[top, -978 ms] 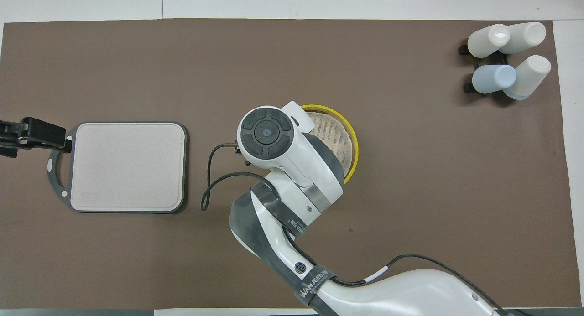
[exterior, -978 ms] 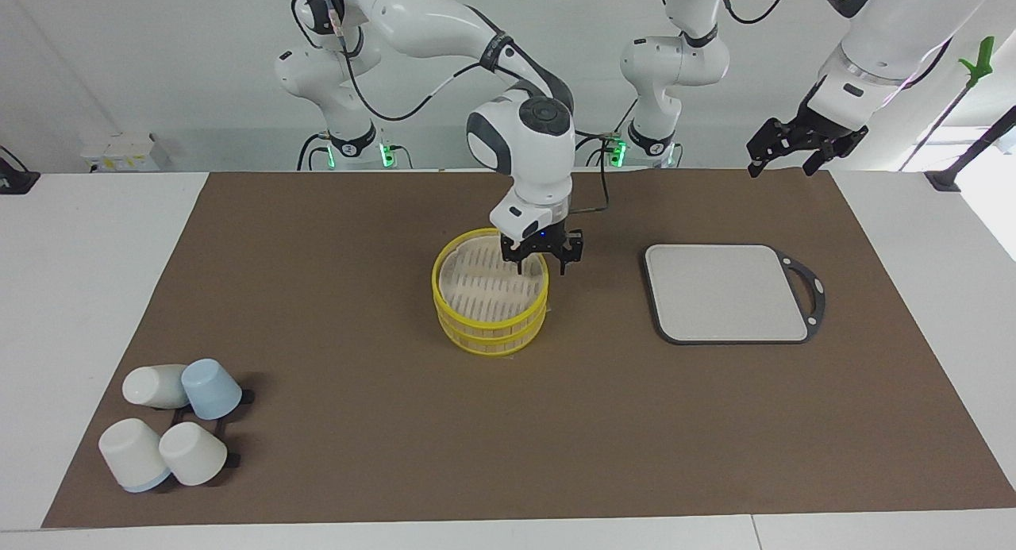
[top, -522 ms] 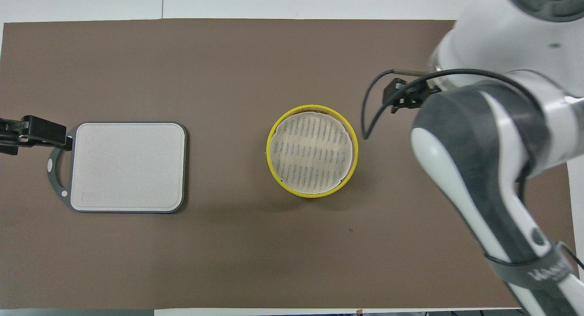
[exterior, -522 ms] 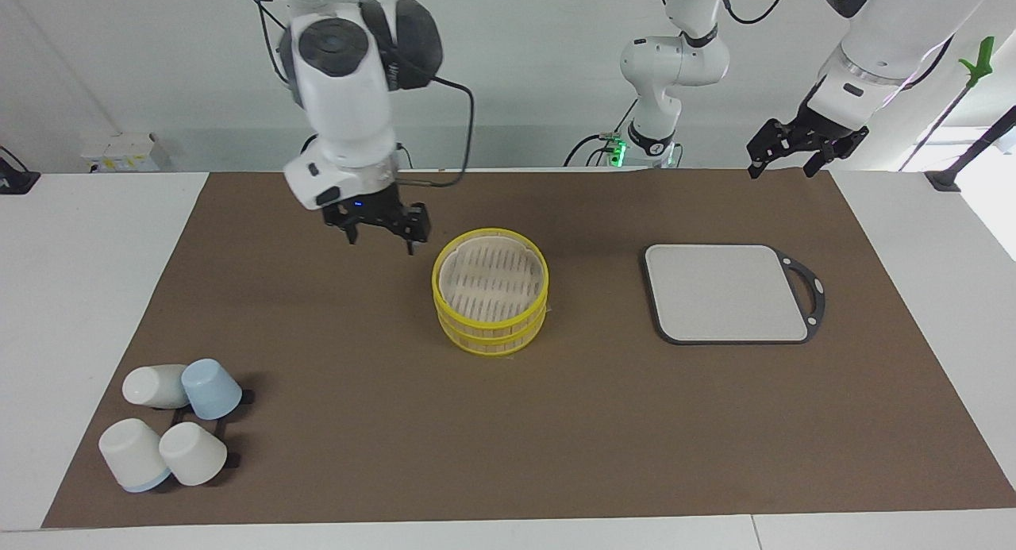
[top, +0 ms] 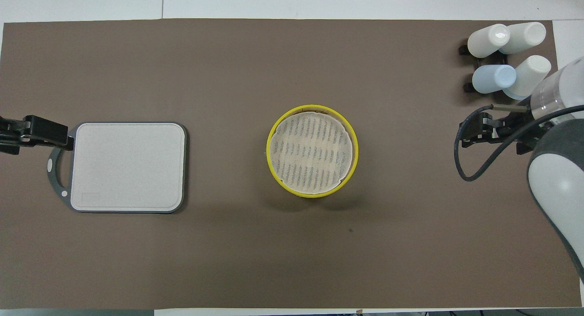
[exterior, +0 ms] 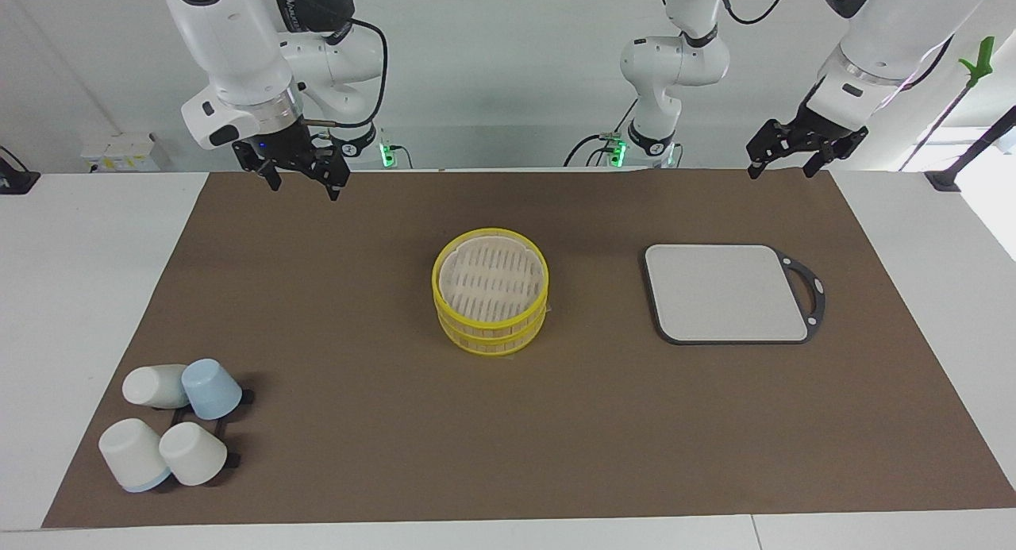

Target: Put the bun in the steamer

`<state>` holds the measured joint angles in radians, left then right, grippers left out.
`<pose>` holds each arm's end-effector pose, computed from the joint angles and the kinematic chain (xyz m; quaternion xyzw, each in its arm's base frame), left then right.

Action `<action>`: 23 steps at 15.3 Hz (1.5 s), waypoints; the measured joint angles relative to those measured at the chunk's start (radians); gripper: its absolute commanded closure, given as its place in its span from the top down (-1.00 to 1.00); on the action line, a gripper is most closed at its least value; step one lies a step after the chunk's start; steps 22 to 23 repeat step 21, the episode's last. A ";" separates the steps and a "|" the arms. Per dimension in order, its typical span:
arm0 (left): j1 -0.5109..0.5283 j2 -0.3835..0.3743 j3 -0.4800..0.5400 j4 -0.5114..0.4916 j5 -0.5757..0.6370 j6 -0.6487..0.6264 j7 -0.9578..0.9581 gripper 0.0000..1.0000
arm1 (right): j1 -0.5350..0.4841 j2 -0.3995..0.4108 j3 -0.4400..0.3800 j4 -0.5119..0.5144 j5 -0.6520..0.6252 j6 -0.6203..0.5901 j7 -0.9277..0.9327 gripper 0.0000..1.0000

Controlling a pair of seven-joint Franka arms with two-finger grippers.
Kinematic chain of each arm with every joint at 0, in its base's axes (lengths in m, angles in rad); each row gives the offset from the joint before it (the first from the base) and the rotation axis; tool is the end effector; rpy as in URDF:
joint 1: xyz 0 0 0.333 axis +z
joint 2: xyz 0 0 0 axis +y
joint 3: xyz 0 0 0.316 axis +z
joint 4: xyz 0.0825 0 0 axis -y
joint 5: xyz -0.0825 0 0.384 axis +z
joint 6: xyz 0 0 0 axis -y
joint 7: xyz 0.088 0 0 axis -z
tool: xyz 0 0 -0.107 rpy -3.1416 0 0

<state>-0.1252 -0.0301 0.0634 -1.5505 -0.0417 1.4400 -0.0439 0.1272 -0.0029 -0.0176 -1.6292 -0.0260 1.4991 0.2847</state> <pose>0.5302 -0.0371 0.6394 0.9989 -0.0109 -0.0413 0.0196 0.5403 0.0565 0.5930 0.9941 -0.0874 -0.0598 0.0252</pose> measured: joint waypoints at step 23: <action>0.000 0.000 -0.005 0.000 0.017 0.000 0.003 1.00 | -0.037 -0.053 -0.004 -0.012 0.000 0.014 -0.012 1.00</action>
